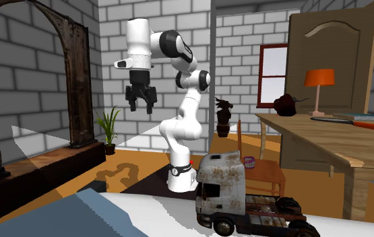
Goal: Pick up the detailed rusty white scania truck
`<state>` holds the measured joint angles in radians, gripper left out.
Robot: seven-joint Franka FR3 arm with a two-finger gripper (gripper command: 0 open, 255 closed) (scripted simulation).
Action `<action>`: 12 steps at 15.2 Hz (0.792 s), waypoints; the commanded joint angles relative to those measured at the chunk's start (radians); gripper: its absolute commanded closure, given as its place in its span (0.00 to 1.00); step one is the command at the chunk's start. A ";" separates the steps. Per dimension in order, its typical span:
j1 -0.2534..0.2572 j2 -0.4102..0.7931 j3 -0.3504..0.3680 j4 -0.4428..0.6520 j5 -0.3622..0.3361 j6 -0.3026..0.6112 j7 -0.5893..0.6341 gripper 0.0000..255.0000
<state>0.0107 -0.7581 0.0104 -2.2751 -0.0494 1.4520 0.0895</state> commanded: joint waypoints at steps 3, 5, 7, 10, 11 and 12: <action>0.027 -0.055 0.005 -0.090 0.026 0.133 -0.016 0.00; 0.057 -0.102 0.011 -0.176 0.053 0.270 -0.034 0.00; 0.089 -0.142 0.019 -0.259 0.079 0.411 -0.053 0.00; 0.142 -0.183 0.032 -0.373 0.118 0.633 -0.085 0.00; 0.161 -0.191 0.037 -0.408 0.132 0.710 -0.097 0.00; 0.181 -0.195 0.042 -0.442 0.145 0.789 -0.109 0.00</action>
<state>0.1708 -0.9413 0.0460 -2.6819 0.0806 2.1560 -0.0086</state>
